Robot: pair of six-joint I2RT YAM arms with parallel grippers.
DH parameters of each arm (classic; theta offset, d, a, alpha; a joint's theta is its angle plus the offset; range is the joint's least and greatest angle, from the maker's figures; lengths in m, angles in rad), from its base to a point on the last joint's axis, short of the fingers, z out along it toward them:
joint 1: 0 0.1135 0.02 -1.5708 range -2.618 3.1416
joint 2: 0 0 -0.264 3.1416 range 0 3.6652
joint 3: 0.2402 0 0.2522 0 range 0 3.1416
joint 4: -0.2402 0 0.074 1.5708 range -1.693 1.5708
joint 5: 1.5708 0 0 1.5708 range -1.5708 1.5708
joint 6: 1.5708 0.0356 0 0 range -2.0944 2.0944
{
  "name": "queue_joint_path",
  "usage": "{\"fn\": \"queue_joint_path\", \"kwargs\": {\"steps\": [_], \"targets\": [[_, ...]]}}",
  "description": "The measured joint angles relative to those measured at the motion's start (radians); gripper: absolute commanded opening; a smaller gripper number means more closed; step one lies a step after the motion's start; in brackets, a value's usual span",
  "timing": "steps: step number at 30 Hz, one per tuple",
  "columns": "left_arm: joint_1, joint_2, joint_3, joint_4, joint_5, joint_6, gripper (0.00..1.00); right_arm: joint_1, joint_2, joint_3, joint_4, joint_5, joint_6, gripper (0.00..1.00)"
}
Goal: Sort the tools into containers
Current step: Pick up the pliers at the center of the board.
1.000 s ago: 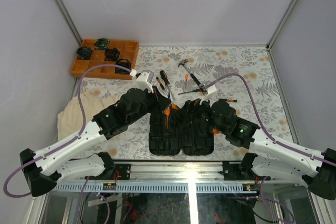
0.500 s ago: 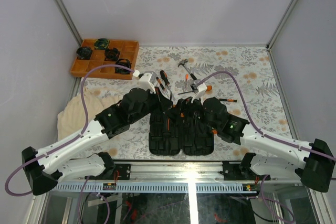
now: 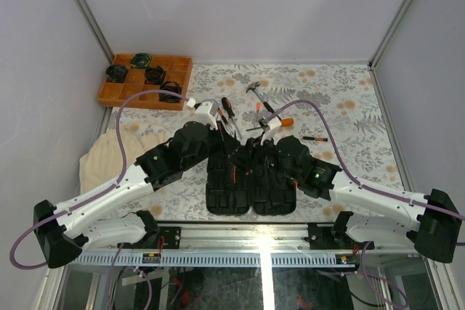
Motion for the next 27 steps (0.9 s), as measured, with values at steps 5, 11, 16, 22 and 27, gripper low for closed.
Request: {"fn": "queue_joint_path", "kwargs": {"steps": [5,11,16,22,27], "targets": [[0.0,0.002,0.0,0.004,0.0,-0.003,0.0,0.0,0.0,0.0,0.0,0.001,0.01,0.21],[0.0,0.003,0.0,0.005,0.0,-0.005,0.13,0.0,0.0,0.0,0.0,0.003,0.032,0.01],[0.002,0.002,0.0,0.021,0.003,-0.006,0.24,-0.004,0.0,-0.002,-0.01,0.03,0.079,0.0],[0.002,0.002,0.0,0.035,0.009,-0.01,0.41,-0.008,0.0,-0.009,-0.013,0.056,0.11,0.0],[0.002,0.0,0.0,0.04,0.006,-0.011,0.64,-0.008,-0.001,-0.018,-0.019,0.073,0.132,0.0]]}}
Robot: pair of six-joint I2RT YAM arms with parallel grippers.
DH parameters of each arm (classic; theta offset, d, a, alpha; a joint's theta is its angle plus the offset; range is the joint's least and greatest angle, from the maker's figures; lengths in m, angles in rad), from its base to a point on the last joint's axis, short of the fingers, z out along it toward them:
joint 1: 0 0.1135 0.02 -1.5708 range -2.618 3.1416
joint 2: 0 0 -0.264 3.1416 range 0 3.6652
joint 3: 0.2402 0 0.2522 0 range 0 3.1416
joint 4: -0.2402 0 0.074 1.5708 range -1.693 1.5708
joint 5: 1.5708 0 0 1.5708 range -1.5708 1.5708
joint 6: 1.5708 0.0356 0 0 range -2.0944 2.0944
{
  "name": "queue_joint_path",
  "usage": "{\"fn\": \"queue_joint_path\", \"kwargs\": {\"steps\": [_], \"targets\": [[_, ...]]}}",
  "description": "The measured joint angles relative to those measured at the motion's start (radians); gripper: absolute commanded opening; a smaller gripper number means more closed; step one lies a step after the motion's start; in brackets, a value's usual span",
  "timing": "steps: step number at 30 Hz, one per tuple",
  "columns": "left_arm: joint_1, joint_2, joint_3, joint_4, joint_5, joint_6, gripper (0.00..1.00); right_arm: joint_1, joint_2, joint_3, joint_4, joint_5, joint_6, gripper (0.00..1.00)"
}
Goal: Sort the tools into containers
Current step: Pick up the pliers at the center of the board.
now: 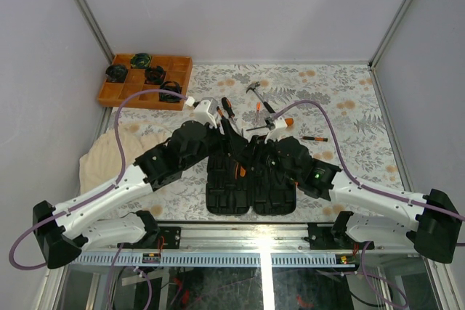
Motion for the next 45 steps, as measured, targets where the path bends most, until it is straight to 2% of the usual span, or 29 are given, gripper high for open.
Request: {"fn": "queue_joint_path", "kwargs": {"steps": [3,7,12,19,25,32,34,35,37,39,42,45], "targets": [[0.0,-0.015,0.0,-0.003,-0.006,-0.003,0.69,0.0,-0.004,-0.013,-0.006,0.018,0.017,0.0],[0.0,-0.067,-0.014,-0.005,-0.013,-0.006,0.71,0.0,-0.027,-0.032,-0.047,0.07,0.056,0.0],[0.0,-0.143,-0.064,-0.004,0.001,0.008,0.66,0.0,-0.084,-0.038,-0.11,0.135,0.125,0.0],[0.0,-0.176,-0.166,0.003,0.151,0.056,0.58,-0.002,-0.115,0.01,-0.16,0.165,0.181,0.0],[0.0,-0.137,-0.177,0.016,0.241,0.082,0.44,-0.002,-0.115,0.075,-0.166,0.163,0.19,0.0],[-0.004,-0.098,-0.177,0.039,0.298,0.102,0.07,-0.002,-0.113,0.083,-0.177,0.166,0.196,0.0],[-0.011,-0.098,-0.177,0.051,0.31,0.109,0.0,-0.005,-0.111,0.083,-0.175,0.167,0.203,0.07],[-0.01,-0.097,-0.177,0.053,0.311,0.109,0.0,-0.005,-0.111,0.083,-0.174,0.167,0.204,0.14],[-0.01,-0.097,-0.177,0.053,0.31,0.109,0.0,-0.005,-0.111,0.083,-0.174,0.168,0.205,0.37],[-0.01,-0.097,-0.177,0.054,0.309,0.108,0.0,-0.005,-0.111,0.083,-0.174,0.171,0.206,0.5],[-0.01,-0.097,-0.177,0.057,0.304,0.099,0.0,-0.005,-0.111,0.083,-0.174,0.175,0.212,0.59],[-0.008,-0.098,-0.177,0.058,0.284,0.087,0.0,-0.006,-0.111,0.083,-0.174,0.175,0.217,0.63]]}}
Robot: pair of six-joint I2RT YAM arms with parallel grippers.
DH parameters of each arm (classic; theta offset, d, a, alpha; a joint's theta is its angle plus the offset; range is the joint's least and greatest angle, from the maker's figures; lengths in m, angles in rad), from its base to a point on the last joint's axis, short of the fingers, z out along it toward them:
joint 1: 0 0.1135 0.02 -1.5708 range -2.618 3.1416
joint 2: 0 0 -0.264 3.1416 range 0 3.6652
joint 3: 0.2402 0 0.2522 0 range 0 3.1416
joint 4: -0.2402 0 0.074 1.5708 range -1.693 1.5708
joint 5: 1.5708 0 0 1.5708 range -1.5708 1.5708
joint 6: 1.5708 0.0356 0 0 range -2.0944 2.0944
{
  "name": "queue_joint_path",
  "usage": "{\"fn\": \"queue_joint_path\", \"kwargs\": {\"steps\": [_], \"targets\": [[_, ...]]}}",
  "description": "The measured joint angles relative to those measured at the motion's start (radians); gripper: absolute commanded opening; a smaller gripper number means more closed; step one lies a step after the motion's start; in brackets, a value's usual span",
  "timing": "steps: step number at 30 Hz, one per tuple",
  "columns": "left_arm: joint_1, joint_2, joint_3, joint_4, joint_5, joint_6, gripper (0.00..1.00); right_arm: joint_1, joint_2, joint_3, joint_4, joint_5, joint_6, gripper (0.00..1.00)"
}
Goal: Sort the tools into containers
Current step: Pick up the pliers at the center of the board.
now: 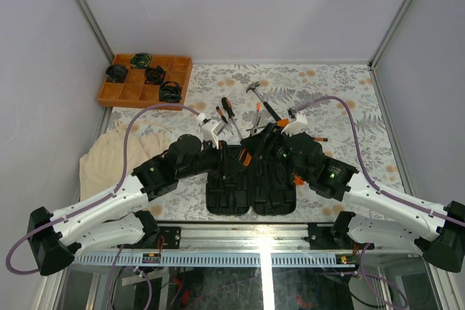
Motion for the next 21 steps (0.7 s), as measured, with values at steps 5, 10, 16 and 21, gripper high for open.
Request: {"fn": "queue_joint_path", "kwargs": {"steps": [5,10,16,21], "targets": [[0.0,-0.001,0.0,0.0,-0.033,-0.015,0.0,0.0,0.011,0.0,0.009,-0.001,0.008,0.65],[0.0,0.003,0.0,-0.001,-0.048,-0.02,0.0,0.0,0.035,0.0,0.023,-0.001,0.013,0.65],[0.001,0.01,0.0,-0.002,-0.055,-0.022,0.0,0.0,0.055,0.0,0.022,0.01,0.013,0.49],[0.001,0.01,0.0,-0.002,-0.054,-0.022,0.0,-0.001,0.064,0.0,0.031,0.025,0.027,0.32]]}}
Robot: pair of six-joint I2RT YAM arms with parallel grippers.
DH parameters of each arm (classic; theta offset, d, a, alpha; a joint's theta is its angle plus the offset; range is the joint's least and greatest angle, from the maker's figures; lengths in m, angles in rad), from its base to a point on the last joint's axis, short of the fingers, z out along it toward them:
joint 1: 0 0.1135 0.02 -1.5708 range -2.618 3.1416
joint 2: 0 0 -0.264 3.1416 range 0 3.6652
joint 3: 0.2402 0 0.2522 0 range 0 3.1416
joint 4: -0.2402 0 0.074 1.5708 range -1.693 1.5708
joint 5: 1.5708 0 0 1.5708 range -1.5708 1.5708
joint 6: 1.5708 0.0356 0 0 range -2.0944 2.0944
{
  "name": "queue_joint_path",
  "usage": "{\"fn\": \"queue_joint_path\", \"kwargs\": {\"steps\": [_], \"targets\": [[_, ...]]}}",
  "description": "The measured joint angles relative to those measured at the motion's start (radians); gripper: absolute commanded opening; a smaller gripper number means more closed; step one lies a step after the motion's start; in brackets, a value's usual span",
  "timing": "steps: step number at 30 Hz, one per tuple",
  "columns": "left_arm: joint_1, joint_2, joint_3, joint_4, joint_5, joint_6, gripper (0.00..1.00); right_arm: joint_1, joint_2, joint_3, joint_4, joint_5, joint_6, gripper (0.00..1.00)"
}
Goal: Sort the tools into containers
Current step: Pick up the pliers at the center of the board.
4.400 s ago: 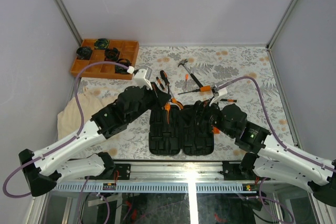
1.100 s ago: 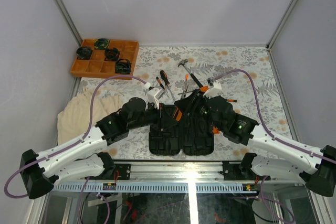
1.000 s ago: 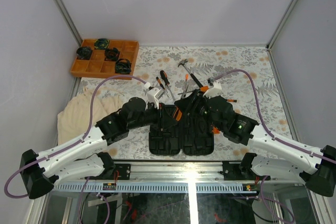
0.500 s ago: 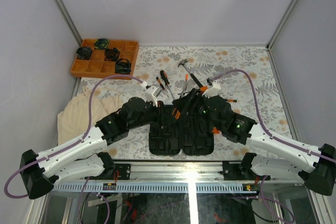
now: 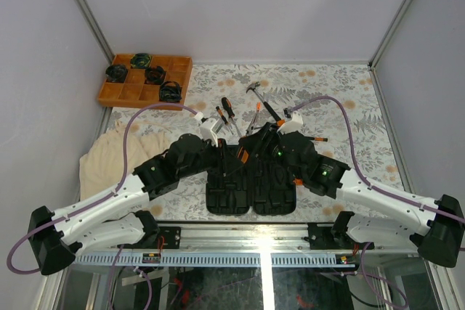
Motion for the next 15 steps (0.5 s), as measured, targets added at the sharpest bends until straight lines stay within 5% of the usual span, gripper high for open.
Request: {"fn": "queue_joint_path", "kwargs": {"steps": [9,15], "targets": [[0.0,-0.009,-0.002,0.0,0.003,0.009,0.46,0.001,0.003,0.002,-0.031,0.031,-0.03,0.1],[0.004,-0.053,-0.002,-0.016,-0.054,0.0,0.57,0.001,-0.023,0.002,-0.164,0.088,-0.13,0.05]]}}
